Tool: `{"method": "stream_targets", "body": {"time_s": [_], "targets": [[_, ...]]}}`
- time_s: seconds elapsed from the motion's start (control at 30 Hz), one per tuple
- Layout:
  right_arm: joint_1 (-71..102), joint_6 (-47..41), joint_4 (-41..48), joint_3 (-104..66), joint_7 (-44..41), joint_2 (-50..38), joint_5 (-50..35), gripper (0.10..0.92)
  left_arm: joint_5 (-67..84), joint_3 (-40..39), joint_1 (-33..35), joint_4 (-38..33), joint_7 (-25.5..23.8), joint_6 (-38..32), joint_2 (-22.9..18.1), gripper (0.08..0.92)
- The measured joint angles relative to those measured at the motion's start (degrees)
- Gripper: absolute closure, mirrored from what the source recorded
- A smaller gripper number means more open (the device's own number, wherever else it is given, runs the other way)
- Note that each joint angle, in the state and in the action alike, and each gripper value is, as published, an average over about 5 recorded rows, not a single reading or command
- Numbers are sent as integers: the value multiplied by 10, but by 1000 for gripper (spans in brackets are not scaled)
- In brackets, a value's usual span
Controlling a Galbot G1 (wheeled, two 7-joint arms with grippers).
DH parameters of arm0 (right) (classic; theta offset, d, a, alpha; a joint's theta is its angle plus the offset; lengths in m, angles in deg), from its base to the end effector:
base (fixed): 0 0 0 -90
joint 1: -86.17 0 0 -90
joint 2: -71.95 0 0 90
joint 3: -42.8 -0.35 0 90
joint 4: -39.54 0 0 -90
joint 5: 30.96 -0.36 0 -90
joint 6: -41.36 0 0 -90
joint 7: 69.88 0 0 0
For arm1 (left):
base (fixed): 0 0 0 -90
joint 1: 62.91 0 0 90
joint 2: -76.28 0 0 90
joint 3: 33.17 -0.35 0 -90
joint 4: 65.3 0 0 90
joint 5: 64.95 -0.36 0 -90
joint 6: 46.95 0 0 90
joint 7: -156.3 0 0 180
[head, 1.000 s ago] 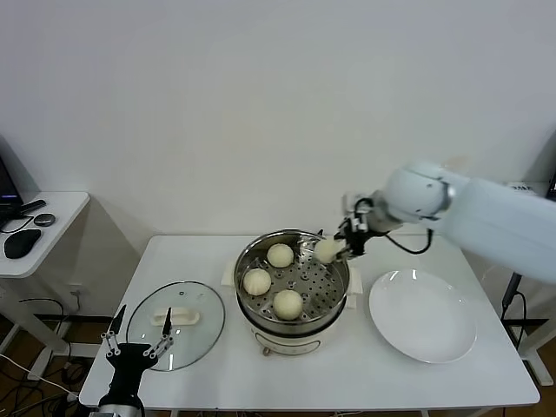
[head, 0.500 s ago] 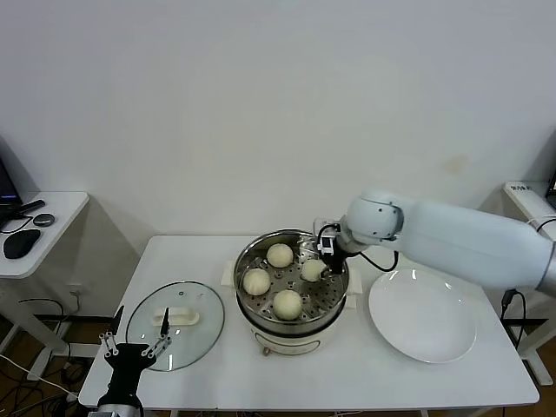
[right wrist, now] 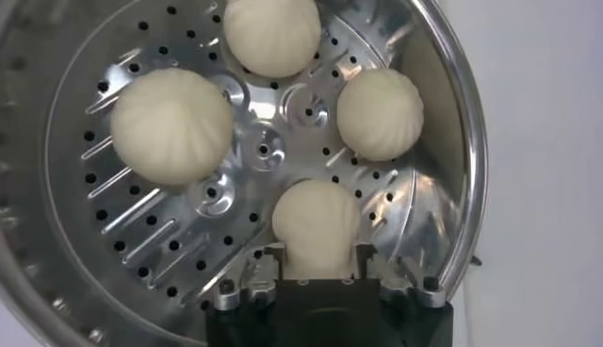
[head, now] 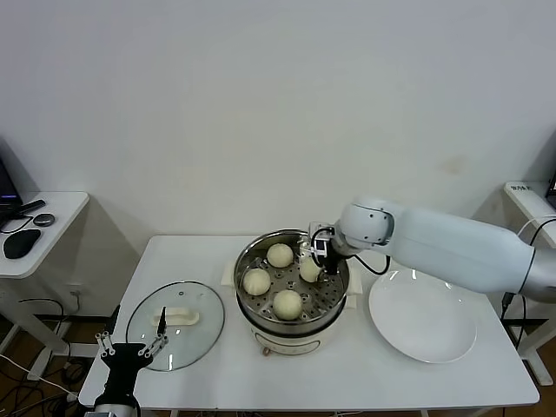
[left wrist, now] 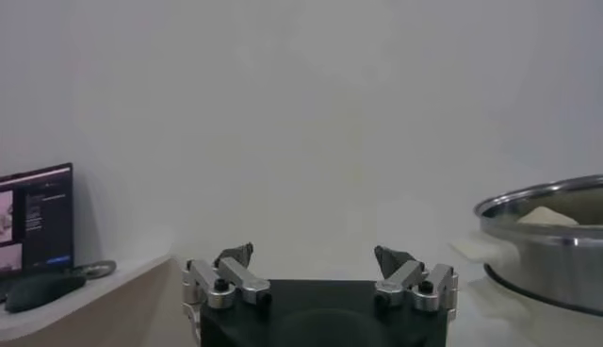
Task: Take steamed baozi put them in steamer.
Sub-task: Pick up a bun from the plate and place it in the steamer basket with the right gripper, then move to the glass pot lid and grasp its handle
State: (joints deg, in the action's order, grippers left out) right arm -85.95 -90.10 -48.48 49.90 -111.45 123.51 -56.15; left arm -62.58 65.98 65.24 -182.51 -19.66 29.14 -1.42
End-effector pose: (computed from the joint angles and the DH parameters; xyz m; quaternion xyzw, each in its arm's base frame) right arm 0.4950 0.0543 -0.1134 0.4734 -0.6286 0.5053 0.3540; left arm 0.1434 0.0892 -0.3292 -0.0322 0.9925 0.1115 0.0387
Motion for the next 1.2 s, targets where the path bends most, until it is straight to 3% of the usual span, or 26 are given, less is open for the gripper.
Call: {"method": "stream_targets", "body": {"time_s": [0.17,0.27,0.5,0.83,1.0,1.2], "targets": [[-9,-1,-24,-10,3,-12,-16,247,0,0,-1,1,0,0,0,177],[-13,-2,-46,-19,5,-27,-23,210,-1,0,-2,1,0,0,-1,177],[2,4,-112,-59,41,-94,-33,203,3,-1,-4,2,1,-2,-1,177],[221,113,-218,-277,222,-208,-47,203,1,-6,-9,5,3,-4,-6,177],[410,210,-239,-466,275,-184,-4,203,-3,-8,-8,6,3,-5,-6,177],[637,349,-236,-692,283,-71,88,203,-10,-13,-10,15,6,-10,-9,177]]}}
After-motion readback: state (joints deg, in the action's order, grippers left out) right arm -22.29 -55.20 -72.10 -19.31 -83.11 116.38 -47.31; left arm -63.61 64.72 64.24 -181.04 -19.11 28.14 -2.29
